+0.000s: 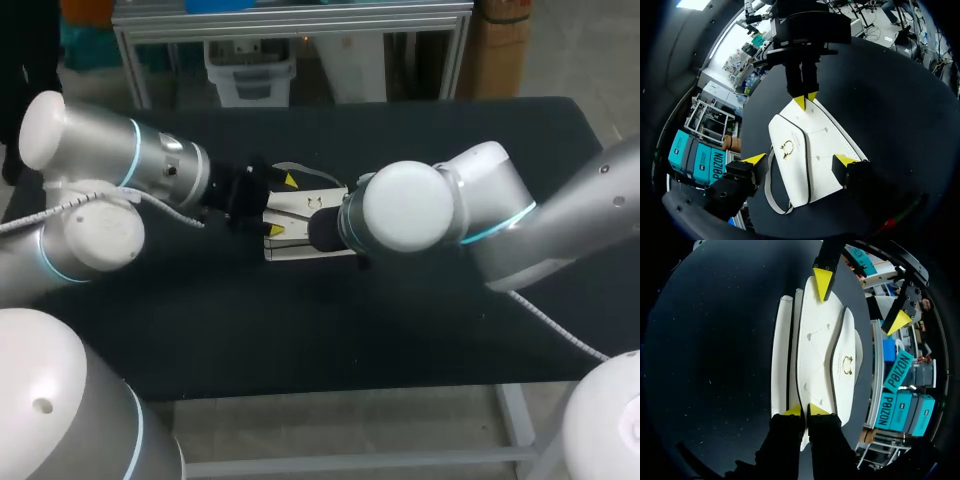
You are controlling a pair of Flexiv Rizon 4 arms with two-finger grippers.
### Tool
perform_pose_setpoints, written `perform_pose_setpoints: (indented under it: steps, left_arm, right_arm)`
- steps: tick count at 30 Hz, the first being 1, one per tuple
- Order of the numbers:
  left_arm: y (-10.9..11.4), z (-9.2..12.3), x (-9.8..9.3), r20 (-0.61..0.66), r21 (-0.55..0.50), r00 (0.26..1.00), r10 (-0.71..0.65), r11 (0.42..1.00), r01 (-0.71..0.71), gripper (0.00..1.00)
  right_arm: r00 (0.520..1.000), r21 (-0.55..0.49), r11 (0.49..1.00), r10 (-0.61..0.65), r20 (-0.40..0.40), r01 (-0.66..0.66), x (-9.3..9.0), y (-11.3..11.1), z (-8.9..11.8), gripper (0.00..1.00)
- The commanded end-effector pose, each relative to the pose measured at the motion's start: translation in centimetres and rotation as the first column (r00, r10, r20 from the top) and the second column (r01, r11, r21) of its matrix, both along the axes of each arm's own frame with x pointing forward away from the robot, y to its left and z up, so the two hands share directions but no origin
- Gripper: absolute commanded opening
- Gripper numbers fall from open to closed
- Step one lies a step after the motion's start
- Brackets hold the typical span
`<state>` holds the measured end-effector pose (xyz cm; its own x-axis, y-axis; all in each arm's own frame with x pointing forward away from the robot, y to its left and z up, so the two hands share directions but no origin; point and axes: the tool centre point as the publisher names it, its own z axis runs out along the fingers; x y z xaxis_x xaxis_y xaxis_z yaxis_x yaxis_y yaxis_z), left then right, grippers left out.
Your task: Pick up the bag, open it, inspect its contents, close it, and place it on the opposite side
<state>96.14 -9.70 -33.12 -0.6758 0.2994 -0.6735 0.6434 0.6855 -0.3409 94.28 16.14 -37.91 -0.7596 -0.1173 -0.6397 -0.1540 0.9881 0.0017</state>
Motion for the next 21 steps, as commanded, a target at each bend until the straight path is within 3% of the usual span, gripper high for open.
perform_pose_setpoints:
  steps: [1, 6, 21]
  left_arm:
    - [-1.5, -0.9, 0.2, 0.073, 0.007, 0.996, 0.049, 0.999, -0.05, 0.7]
    - [-1.9, -1.3, 0.5, 0.098, 0.032, 0.994, 0.053, 0.998, -0.056, 0.53]
    - [-2.3, -2.6, 2.0, 0.17, 0.096, 0.978, 0.118, 0.986, -0.135, 0.47]
  right_arm:
    - [1.0, 0.001, 1.0, 0.0, 0.004, 0.0, -0.1, 0.1, -0.2, 0.0]
    - [1.0, 0.001, 1.0, 0.0, 0.004, 0.0, -0.1, 0.1, -0.2, 0.0]
    - [1.0, 0.001, 1.0, 0.0, 0.004, 0.0, -0.1, 0.1, -0.2, 0.0]
